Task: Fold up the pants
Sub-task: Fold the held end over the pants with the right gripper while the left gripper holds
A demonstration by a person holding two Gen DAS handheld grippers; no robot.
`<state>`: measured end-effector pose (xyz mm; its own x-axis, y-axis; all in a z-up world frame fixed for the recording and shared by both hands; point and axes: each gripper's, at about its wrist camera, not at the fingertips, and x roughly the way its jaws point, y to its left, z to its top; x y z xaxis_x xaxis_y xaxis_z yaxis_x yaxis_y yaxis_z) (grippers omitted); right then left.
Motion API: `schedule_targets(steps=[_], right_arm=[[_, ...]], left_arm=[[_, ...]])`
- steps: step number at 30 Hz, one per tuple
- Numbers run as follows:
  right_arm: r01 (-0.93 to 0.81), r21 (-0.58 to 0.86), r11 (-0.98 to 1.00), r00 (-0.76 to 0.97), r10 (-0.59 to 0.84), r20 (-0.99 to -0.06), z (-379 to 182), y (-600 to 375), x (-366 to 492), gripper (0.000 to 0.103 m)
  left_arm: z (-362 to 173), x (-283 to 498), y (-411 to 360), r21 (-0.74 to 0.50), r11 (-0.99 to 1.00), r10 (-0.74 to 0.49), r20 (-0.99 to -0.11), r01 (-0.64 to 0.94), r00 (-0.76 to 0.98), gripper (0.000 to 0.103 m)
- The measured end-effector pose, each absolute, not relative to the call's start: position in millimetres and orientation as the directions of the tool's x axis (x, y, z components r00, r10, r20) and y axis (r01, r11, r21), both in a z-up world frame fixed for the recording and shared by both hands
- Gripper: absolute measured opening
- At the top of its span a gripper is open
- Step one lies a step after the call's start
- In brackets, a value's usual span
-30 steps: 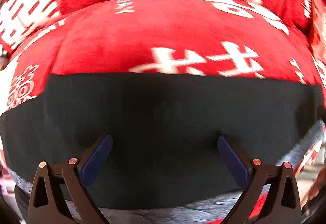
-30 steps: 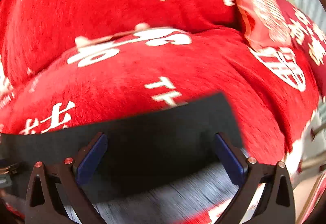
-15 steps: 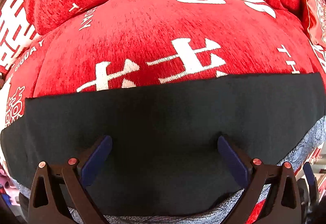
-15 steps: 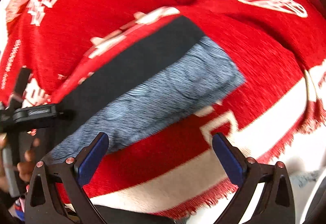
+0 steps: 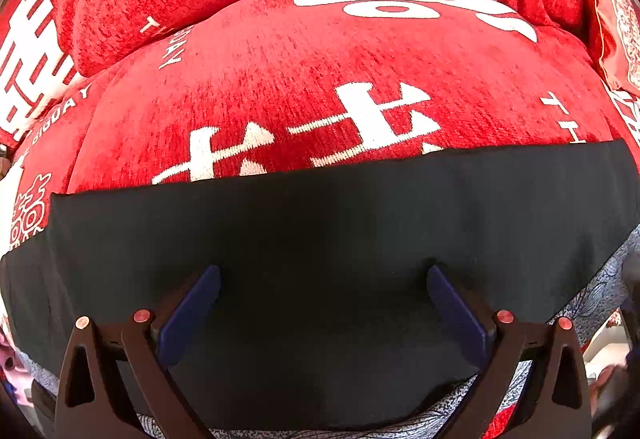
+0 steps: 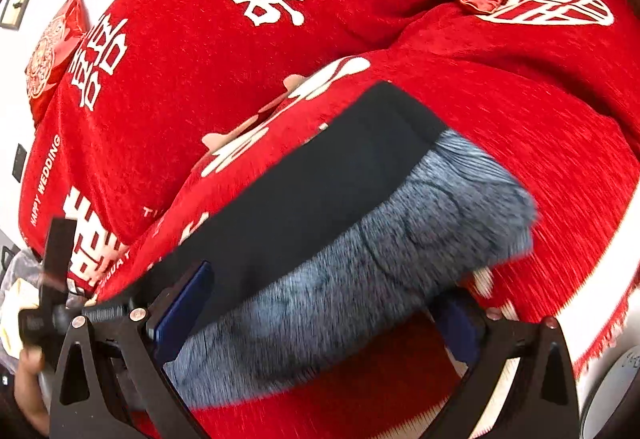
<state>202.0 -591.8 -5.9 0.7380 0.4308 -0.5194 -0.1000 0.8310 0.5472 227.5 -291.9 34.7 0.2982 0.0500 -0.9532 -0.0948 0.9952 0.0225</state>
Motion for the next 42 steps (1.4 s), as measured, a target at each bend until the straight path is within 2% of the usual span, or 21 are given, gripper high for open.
schedule_targets(steps=[2,3,4,8,10,16,21,30,33,40,42], right_arm=[[-0.129,0.586,0.8,0.714,0.485,-0.505,-4.4,-592.3,207.7,0.076],[-0.121,0.597,0.793,0.693,0.498,-0.521,-6.8,-592.2,211.3,0.052],[-0.109,0.592,0.798,0.684,0.493,-0.538,-9.2,-591.1,212.9,0.04],[-0.101,0.573,0.814,0.675,0.479,-0.561,-10.6,-587.2,218.6,0.036],[-0.088,0.525,0.846,0.67,0.441,-0.597,-1.6,-580.1,220.7,0.025],[-0.147,0.208,0.967,0.745,0.247,-0.62,43.8,-529.9,199.1,0.022],[-0.151,0.138,0.979,0.758,0.204,-0.62,70.1,-509.6,190.6,0.022],[-0.275,-0.217,0.937,0.784,0.088,-0.614,101.1,-415.0,159.1,0.022],[-0.333,-0.33,0.883,0.797,0.076,-0.599,100.4,-373.3,144.8,0.022],[-0.429,-0.461,0.777,0.789,0.074,-0.61,73.2,-293.7,121.3,0.022],[-0.461,-0.484,0.744,0.774,0.071,-0.629,59.2,-274.4,117.4,0.022]], left_arm=[[34.6,227.7,-291.2,0.018,0.995,0.045,-0.954,-0.094,0.297,0.103],[34.3,228.5,-291.0,0.017,0.995,0.044,-0.955,-0.095,0.294,0.103],[33.9,229.3,-291.1,0.019,0.995,0.046,-0.956,-0.098,0.29,0.103],[33.5,232.6,-292.0,0.025,0.993,0.056,-0.96,-0.117,0.273,0.103],[35.1,225.9,-292.2,0.023,0.993,0.053,-0.964,-0.12,0.259,0.103],[32.1,215.4,-298.0,0.024,0.995,0.045,-0.973,-0.095,0.227,0.103],[37.4,216.8,-286.1,-0.036,0.997,-0.024,-0.983,-0.062,0.183,0.103],[43.3,183.5,-185.9,-0.171,0.96,-0.132,-0.975,-0.221,0.18,0.103],[41.2,172.6,-136.2,-0.278,0.902,-0.229,-0.957,-0.331,0.18,0.103],[40.9,146.8,-57.2,-0.378,0.797,-0.299,-0.924,-0.471,0.237,0.103],[44.8,138.9,-41.2,-0.362,0.789,-0.268,-0.93,-0.496,0.251,0.103]])
